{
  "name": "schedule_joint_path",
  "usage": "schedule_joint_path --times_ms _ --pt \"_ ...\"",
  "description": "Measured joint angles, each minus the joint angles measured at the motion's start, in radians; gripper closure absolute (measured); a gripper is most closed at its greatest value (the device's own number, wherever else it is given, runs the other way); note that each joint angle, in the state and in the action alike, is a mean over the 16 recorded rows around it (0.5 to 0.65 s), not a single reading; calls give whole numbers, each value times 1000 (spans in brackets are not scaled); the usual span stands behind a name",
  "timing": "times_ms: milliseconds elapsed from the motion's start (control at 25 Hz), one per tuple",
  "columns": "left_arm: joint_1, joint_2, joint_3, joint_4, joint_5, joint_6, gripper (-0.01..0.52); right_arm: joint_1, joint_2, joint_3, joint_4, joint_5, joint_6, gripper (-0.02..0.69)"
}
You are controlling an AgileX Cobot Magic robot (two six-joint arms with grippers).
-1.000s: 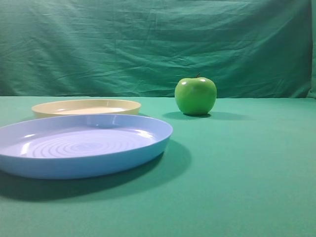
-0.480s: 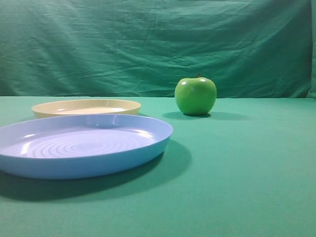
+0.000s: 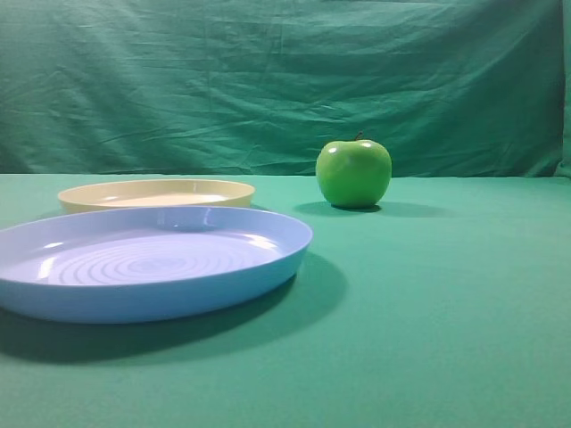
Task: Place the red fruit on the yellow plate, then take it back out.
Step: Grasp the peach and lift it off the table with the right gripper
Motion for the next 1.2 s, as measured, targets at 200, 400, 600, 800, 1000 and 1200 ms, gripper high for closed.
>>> schedule_joint_path --times_ms 200,400,600,800,1000,1200 --pt "0 0 0 0 0 0 514 59 130 0 -40 -77 8 583" --pt "0 0 0 0 0 0 514 81 251 0 -66 -169 23 395" --pt "0 0 0 0 0 0 514 82 373 0 -69 -249 32 194" --pt "0 0 0 0 0 0 514 82 495 -1 -69 -325 33 49" --pt "0 0 0 0 0 0 514 82 603 -4 -68 -407 33 21" --pt "0 0 0 0 0 0 514 82 686 -7 -68 -481 34 55"
